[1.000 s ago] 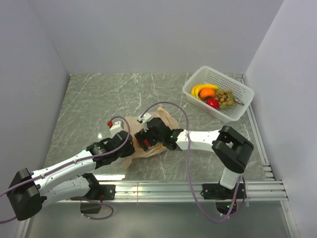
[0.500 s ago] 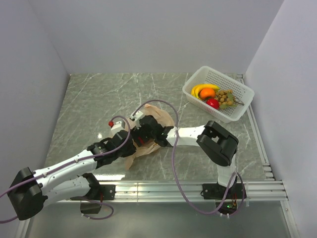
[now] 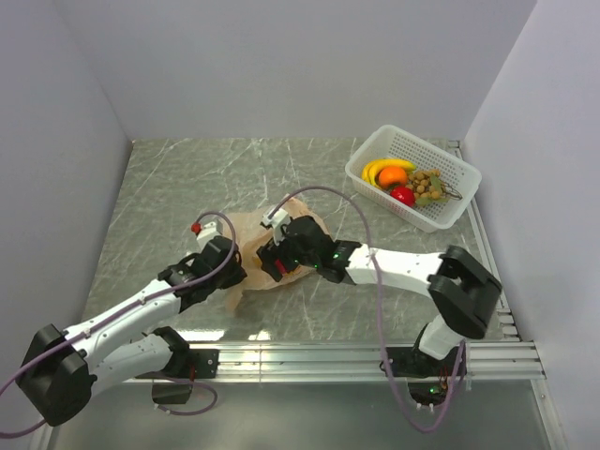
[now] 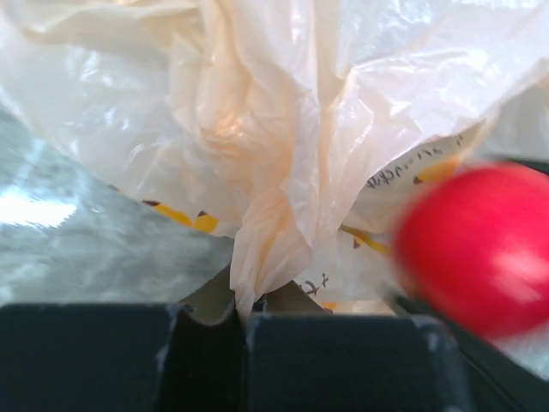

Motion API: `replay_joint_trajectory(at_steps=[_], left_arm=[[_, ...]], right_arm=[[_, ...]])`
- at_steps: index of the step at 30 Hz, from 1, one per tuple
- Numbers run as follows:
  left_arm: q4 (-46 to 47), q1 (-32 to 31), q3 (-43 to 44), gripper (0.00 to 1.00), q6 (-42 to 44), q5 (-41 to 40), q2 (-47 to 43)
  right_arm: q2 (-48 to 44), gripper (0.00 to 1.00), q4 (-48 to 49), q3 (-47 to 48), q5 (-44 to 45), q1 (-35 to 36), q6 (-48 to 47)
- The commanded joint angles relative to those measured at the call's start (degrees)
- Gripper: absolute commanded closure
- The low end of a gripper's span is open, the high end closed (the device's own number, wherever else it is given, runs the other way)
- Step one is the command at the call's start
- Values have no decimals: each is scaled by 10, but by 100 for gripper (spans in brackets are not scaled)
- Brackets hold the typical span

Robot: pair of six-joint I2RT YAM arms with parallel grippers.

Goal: Untie the knot of the plastic bag and take out the fruit

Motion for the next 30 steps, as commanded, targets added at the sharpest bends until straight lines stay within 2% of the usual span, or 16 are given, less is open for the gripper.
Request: replay_joint_trajectory(at_steps=[1, 5, 8, 11, 13, 14, 15, 16, 18, 19, 22, 26, 30], left_arm=[[9, 23, 14, 99, 37, 6, -5], [8, 27, 24, 100, 50, 15, 6], [10, 27, 20, 99, 52, 22, 5], [10, 27, 16, 100, 54, 30, 0], [7, 27, 19, 99, 58, 39, 1], [5, 28, 20, 99, 63, 41, 0], [3, 28, 22, 99, 66, 42, -2], [2, 28, 24, 99, 68, 44, -3], [3, 28, 25, 100, 75, 46, -11], [3, 27, 26, 99, 76, 48, -14], [7, 27, 29, 100, 87, 60, -18], [11, 28, 31, 100, 100, 75, -17], [25, 27, 27, 100, 103, 91, -27]], right_arm=[[-70, 85, -24, 2, -31, 1, -16], [-121, 88, -39, 15, -63, -10, -16], [-168, 88, -36, 35, -55, -28, -17], [-193, 90, -49, 72, -7, -93, -16], [-191, 91, -54, 94, 41, -172, 3], [-186, 91, -60, 106, 58, -198, 12], [-170, 91, -76, 130, 76, -253, 30], [-162, 91, -84, 142, 123, -277, 41], [-131, 91, -106, 177, 158, -329, 79], [-121, 91, -111, 187, 167, -383, 97], [-83, 91, -113, 212, 156, -470, 155], [-27, 87, -103, 239, 168, -532, 181], [56, 82, -118, 294, 197, -556, 180]])
